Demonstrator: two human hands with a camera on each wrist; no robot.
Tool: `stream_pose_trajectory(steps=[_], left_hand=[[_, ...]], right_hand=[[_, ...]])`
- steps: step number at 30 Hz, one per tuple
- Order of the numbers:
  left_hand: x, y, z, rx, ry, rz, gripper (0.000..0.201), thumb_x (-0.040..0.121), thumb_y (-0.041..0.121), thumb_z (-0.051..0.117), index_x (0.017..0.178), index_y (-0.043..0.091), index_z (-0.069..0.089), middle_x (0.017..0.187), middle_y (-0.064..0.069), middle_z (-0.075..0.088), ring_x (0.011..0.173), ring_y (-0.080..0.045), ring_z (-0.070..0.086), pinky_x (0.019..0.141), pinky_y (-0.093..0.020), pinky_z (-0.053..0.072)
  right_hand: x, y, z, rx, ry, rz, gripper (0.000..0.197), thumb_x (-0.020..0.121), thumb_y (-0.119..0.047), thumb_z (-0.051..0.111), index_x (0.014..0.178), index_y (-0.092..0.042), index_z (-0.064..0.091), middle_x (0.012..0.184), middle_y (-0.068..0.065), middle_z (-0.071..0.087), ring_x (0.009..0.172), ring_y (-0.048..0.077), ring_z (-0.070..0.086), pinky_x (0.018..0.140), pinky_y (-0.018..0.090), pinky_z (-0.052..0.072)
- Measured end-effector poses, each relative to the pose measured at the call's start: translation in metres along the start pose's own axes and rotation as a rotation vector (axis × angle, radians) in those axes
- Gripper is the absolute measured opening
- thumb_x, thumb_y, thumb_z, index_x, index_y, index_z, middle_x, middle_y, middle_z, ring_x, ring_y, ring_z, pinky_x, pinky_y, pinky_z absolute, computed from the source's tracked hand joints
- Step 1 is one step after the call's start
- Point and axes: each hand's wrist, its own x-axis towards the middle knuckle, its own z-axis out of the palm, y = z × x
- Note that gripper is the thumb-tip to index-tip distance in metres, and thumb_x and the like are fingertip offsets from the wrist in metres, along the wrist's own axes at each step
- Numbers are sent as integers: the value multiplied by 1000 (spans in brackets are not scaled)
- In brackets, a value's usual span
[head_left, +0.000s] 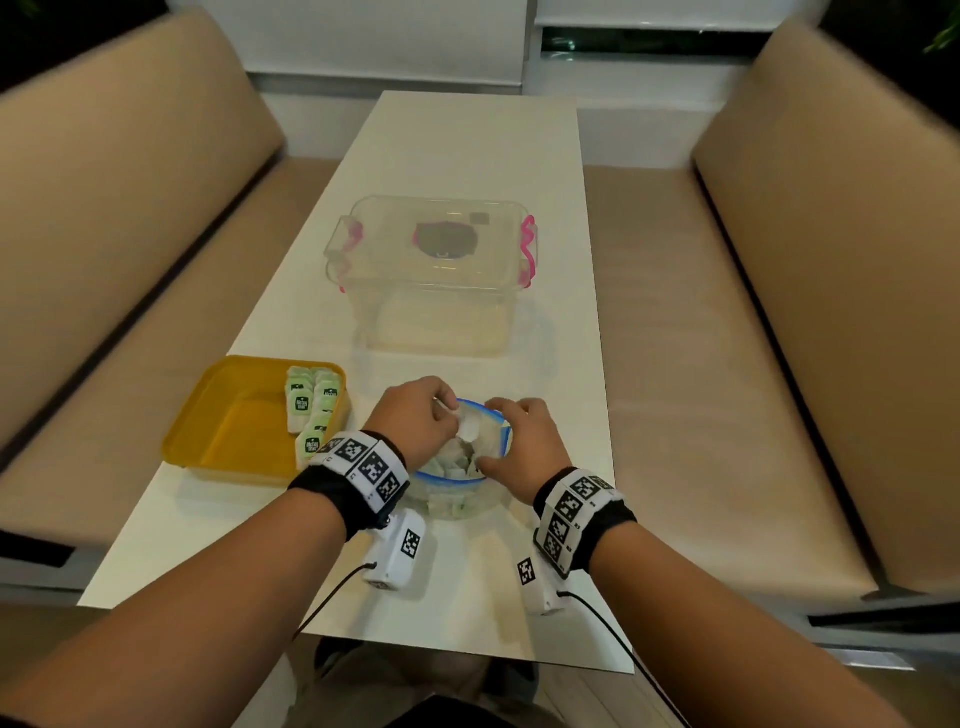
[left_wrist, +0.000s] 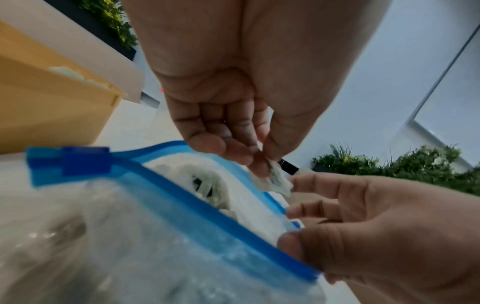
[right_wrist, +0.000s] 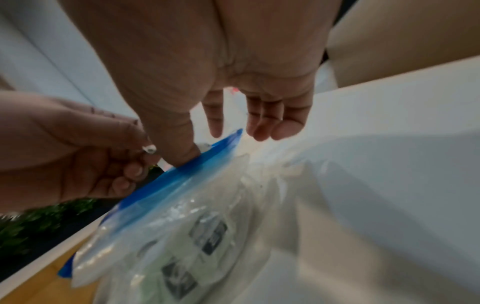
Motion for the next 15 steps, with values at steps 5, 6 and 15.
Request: stream_pose_trajectory(steps=[5,6,15], left_hand=[[-4,13,-4,-186,-100,64,16,84,14,67,93,24,57,65,2,68,62,-14,61,69,-32,51],[-4,15,-3,-217,-118,68,16,85,15,67,95,22,57,63,4,67,62,-13,60,70,-34,52],[1,-5,9,202,-116,41,6,89,26,65,91,22,70,86,8,70,85,-14,65,76,-24,48]], right_hand=[[0,-7,-8,23,90,-260,38,80,-23,74,117,-21,66,121,-1,59,111,20,49,97,31,42],[-1,-9,-10,47,104,-257,25,81,-21,73,106,-17,69,109,0,65,102,21,54,91,35,46],[-4,8,-10,136,-62,4,16,97,-24,52,83,-15,51,85,0,73,71,19,65,74,38,56]])
